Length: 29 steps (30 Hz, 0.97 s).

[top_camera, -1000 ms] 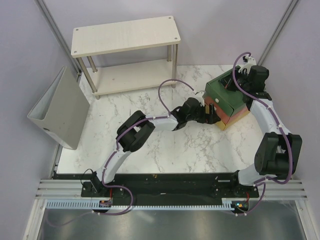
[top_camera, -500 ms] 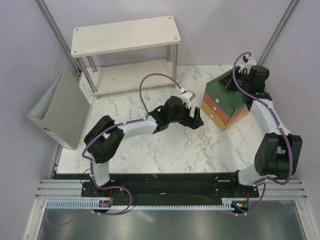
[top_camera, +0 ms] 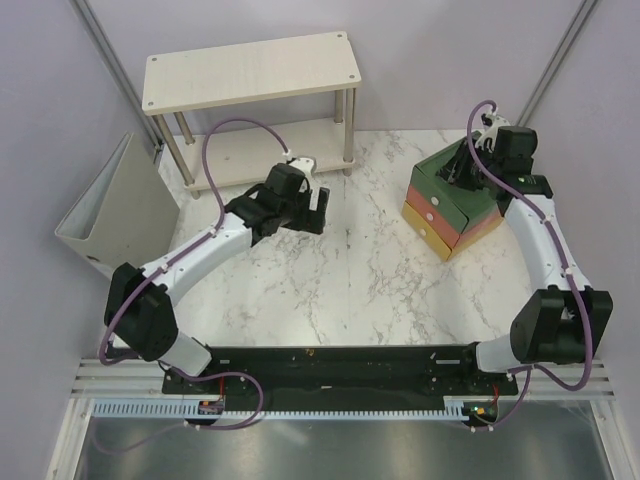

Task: Organize the makeup

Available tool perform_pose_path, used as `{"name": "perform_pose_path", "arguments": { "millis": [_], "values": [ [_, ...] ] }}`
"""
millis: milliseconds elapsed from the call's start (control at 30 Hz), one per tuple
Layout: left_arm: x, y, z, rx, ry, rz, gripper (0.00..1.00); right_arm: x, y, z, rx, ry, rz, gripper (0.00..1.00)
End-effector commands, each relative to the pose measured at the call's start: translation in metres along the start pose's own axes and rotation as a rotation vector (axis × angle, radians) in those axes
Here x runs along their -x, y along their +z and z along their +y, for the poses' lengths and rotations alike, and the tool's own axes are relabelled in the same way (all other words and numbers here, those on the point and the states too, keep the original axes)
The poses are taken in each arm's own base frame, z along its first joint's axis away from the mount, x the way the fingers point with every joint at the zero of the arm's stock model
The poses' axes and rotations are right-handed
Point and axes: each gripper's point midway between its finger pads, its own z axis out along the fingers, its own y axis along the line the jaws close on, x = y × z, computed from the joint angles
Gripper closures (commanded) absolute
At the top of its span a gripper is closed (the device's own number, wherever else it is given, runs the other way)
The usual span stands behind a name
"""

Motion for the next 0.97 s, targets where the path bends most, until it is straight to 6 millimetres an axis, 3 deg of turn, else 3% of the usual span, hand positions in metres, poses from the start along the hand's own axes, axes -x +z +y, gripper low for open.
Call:
{"name": "perform_pose_path", "arguments": {
  "millis": [0, 100, 133, 200, 233, 300, 367, 400, 533, 633, 767, 933],
  "values": [
    [-0.023, -0.022, 0.033, 0.033, -0.016, 0.083, 0.01, 0.001, -0.024, 0.034, -0.031, -0.059, 0.041, 0.55],
    [-0.034, -0.020, 0.042, -0.017, -0.102, 0.122, 0.01, 0.012, -0.025, 0.086, 0.047, -0.140, 0.008, 0.39],
    [-0.041, -0.018, 0.043, -0.032, -0.117, 0.139, 0.01, 0.005, -0.023, 0.110, 0.098, -0.180, 0.020, 0.38],
    [-0.048, -0.017, 0.051, -0.044, -0.161, 0.163, 0.01, 0.003, -0.019, 0.134, 0.139, -0.214, 0.025, 0.29],
    [-0.055, -0.016, 0.054, -0.048, -0.175, 0.180, 0.01, -0.007, -0.017, 0.151, 0.173, -0.238, 0.041, 0.27],
    [-0.062, -0.016, 0.062, -0.052, -0.203, 0.203, 0.01, -0.024, -0.007, 0.164, 0.191, -0.260, 0.073, 0.19],
    [-0.072, -0.017, 0.068, -0.049, -0.223, 0.240, 0.01, -0.057, 0.004, 0.176, 0.215, -0.280, 0.138, 0.02],
    [-0.074, -0.018, 0.068, -0.055, -0.225, 0.251, 0.01, -0.074, 0.006, 0.185, 0.236, -0.292, 0.169, 0.02],
    [-0.074, -0.030, 0.067, -0.069, -0.197, 0.244, 0.01, -0.126, 0.016, 0.193, 0.255, -0.297, 0.244, 0.02],
    [-0.068, -0.039, 0.067, -0.079, -0.173, 0.213, 0.01, -0.150, 0.021, 0.194, 0.260, -0.280, 0.273, 0.02],
    [-0.068, -0.045, 0.064, -0.106, -0.143, 0.202, 0.01, -0.162, 0.028, 0.194, 0.245, -0.292, 0.286, 0.02],
    [-0.063, -0.042, 0.059, -0.150, -0.149, 0.207, 0.01, -0.159, 0.032, 0.191, 0.220, -0.314, 0.276, 0.02]
  ]
}}
